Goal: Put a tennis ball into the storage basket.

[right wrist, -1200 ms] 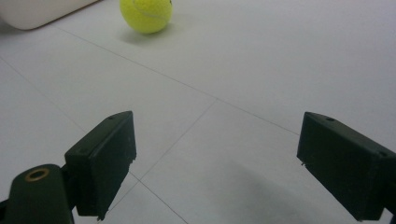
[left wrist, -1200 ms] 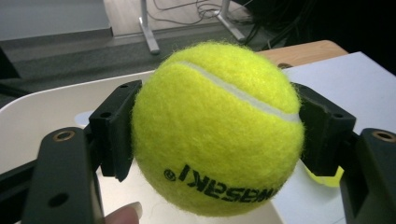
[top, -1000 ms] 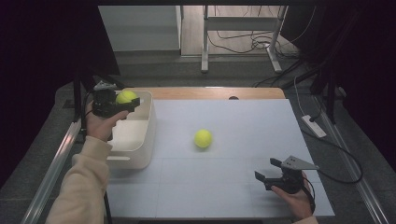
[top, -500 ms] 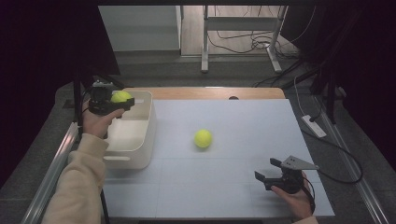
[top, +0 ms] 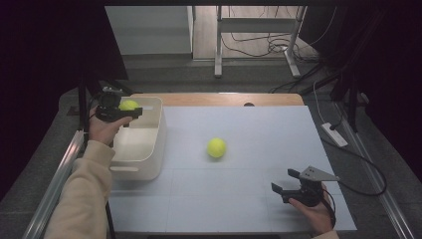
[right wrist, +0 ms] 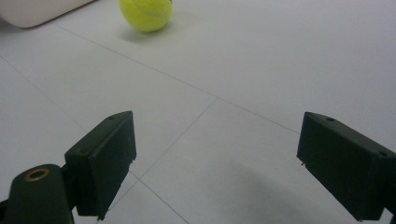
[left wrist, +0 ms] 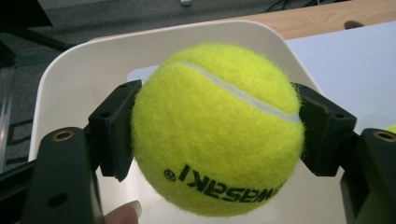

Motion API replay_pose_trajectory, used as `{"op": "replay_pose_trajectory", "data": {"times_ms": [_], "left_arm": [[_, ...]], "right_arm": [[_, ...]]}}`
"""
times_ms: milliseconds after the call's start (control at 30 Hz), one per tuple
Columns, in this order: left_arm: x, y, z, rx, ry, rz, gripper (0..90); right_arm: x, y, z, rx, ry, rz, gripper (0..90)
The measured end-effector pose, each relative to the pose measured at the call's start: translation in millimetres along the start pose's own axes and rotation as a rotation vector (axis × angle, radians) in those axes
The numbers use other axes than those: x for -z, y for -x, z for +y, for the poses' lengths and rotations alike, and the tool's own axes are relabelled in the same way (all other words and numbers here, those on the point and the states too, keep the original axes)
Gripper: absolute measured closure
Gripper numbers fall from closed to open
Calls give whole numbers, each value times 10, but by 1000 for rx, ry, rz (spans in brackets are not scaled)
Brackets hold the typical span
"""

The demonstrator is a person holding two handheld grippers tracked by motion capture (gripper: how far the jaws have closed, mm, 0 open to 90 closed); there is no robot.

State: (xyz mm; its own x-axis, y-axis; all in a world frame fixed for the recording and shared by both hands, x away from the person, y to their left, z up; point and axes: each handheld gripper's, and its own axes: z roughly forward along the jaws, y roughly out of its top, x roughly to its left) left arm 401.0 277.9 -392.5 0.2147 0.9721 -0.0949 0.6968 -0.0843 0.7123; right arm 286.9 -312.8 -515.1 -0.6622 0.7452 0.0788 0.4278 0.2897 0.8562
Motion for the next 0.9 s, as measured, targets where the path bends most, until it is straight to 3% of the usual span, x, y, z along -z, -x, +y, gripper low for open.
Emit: {"op": "replay_pose_trajectory", "data": {"times_ms": [633,833,900], "left_arm": [[-83,-46,8,21,-23,31,247],[10,-16,13,19,13,-17,129],[46,7,-3,10,34,-48,127]], "right_arm": [[-1,2,-4,1,-3,1,116],[-2,3,-5,1,-3,1,116],[-2,2,-5,1,-4,1,117]]}}
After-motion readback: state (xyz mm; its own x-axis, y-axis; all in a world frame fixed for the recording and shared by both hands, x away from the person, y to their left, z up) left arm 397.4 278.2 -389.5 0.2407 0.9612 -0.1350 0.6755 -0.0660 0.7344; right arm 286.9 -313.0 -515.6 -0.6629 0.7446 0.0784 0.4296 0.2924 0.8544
